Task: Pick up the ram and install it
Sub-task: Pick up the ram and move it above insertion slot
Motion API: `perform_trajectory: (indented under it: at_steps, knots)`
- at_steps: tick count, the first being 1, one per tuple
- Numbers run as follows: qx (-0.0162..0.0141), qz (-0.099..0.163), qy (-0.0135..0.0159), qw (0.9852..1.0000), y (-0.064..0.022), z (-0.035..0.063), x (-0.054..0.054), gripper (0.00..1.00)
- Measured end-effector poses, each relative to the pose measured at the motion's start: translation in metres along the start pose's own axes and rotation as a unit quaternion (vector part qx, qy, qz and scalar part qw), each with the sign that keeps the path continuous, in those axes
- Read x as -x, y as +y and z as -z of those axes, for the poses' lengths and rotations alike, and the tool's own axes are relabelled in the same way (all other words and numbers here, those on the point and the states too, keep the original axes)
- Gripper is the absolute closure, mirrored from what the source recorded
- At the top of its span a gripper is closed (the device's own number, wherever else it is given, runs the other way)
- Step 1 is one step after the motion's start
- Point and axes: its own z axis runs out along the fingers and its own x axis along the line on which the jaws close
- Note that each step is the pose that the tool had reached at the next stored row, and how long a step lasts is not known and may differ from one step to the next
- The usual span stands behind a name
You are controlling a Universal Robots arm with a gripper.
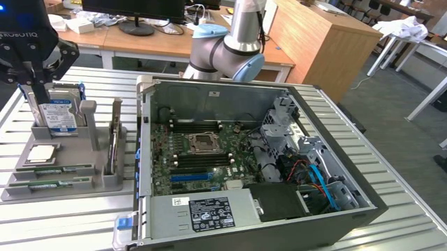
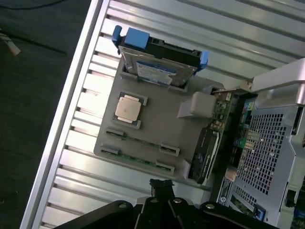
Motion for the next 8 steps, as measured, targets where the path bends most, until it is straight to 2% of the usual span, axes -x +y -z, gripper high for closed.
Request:
perform_trajectory:
  at_steps: [4, 8]
  knots:
    - [0.0008, 0.034, 0.0015, 0.9994, 0.0000, -0.0001, 0.0000, 0.90]
    - [0.0016, 0.070, 0.0031, 0.9975, 0.0000, -0.0001, 0.0000, 0.90]
